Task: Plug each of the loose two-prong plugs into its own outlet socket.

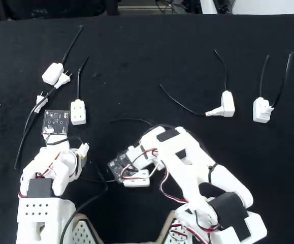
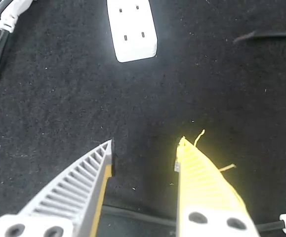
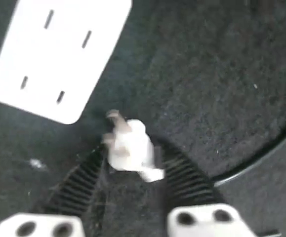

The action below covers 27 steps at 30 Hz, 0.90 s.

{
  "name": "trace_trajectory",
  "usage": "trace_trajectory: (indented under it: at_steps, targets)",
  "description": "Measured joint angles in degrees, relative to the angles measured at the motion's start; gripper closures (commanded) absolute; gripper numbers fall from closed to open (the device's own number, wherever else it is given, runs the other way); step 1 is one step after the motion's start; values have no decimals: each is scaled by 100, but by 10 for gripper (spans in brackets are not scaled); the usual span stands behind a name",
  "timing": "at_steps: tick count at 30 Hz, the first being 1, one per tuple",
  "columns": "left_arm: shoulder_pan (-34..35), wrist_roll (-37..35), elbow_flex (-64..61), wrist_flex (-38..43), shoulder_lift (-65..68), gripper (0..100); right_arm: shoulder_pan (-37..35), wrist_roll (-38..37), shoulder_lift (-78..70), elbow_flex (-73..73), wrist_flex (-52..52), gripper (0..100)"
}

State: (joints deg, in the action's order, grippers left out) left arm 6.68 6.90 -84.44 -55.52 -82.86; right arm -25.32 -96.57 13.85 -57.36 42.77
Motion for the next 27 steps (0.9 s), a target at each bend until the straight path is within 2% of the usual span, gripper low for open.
trace_trajectory:
  at_steps: [5,10,14,21,24,27]
  targets:
    - [0,0,0,0,0,787,70,888,0,44,-237,988]
    - [0,0,0,0,0,787,510,1873,0,624,26,988]
    - [0,0,0,0,0,787,677,3218,0,1169,598,988]
    - [0,0,0,0,0,787,668,6268,0,1415,1565,988]
    - [0,0,0,0,0,787,668,6927,0,1741,1881,988]
    - [0,0,0,0,0,787,765,7253,0,2365,2435,988]
